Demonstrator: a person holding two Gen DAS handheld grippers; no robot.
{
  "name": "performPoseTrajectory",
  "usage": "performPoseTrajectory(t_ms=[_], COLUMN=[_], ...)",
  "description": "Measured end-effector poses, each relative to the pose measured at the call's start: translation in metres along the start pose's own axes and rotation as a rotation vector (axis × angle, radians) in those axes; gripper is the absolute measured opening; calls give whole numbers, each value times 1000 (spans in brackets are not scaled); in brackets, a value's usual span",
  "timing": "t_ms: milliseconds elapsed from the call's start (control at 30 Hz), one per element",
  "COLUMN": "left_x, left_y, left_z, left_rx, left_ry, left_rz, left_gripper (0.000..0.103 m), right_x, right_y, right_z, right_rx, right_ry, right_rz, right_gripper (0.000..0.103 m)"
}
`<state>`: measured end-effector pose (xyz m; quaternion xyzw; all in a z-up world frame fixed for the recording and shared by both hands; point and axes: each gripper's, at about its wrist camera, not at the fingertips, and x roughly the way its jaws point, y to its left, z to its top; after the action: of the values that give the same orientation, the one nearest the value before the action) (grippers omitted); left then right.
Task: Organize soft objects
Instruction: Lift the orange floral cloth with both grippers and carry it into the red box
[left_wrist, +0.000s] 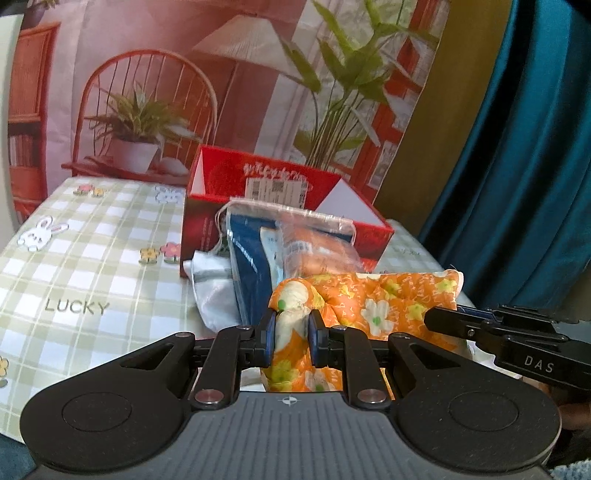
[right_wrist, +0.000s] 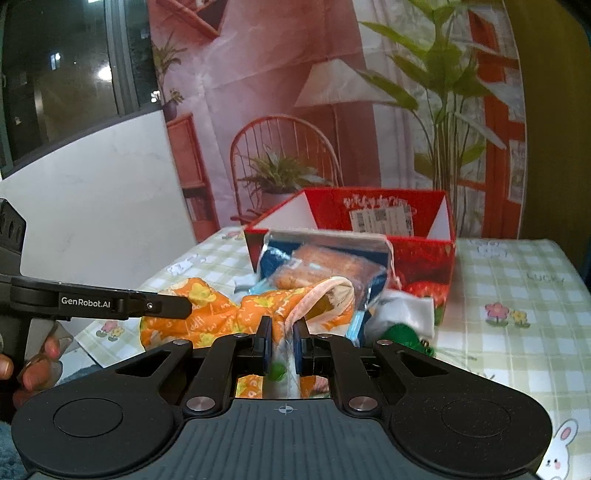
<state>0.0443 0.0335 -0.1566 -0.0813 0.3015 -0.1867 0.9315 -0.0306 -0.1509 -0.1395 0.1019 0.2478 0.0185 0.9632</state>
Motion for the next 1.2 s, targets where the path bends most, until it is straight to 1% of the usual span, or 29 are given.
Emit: performPoseTrajectory(t_ms=[133,267,400,467,600,733,800,867,967,1067,1133,1200], left_x=[-10,-11,-3,6,35,73,95,119,147,161,165,173], left_y=[-3,-7,-11,-13,-11,-6,-3,5,21,30,33,34], left_z=[8,22,46,61,92,120,131,139,148,153,156,159], left_rx=[25,49,92,118,130,150,154,118,29,-1,-8,-11], left_ry=[-53,-82,-120,-135,-147,-144,-121,-72,-26,-43,-58,-48], left_rz=[1,13,28,50,78,113,128,119,94,107,114,132], left_gripper=[19,19,19,19,19,19,19,19,19,19,19,19], right_x=[-8,-12,-4,4,35,77,100,123,155,181,191,198], right_y=[2,3,-2,-6,-18,-42,-53,-63,-74,-80,-80,-81], right_z=[8,20,46,62,93,121,131,136,139,140,139,138], right_rx=[-19,-56,-99,-150,-247,-274,-289,-304,-327,-355,-373,-379], right_ry=[-42,-69,-89,-100,-96,-95,-94,-86,-82,-70,-77,-83], right_rz=[-4,-11,-10,-18,-50,-100,-127,-158,-192,-218,-230,-240], right_gripper=[10,10,10,10,10,10,10,10,10,10,10,10])
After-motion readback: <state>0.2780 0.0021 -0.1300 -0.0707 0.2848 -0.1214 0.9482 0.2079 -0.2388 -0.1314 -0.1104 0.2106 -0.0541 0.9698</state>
